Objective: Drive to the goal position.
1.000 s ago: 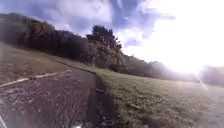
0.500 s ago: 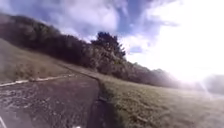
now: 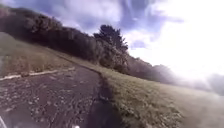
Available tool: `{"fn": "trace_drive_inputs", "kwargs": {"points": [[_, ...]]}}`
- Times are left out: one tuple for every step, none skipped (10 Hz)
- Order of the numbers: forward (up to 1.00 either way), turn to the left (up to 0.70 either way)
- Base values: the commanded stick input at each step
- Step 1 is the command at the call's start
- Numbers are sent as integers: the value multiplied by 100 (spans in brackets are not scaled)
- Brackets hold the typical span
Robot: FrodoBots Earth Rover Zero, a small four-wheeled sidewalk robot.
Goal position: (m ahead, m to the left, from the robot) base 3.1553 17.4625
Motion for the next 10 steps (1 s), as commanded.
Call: {"fn": "trace_drive_inputs", "kwargs": {"points": [[70, 0], [70, 0], [70, 0], [70, 1], [70, 20], [70, 35], [70, 35], [70, 35], [70, 6], [70, 0]]}}
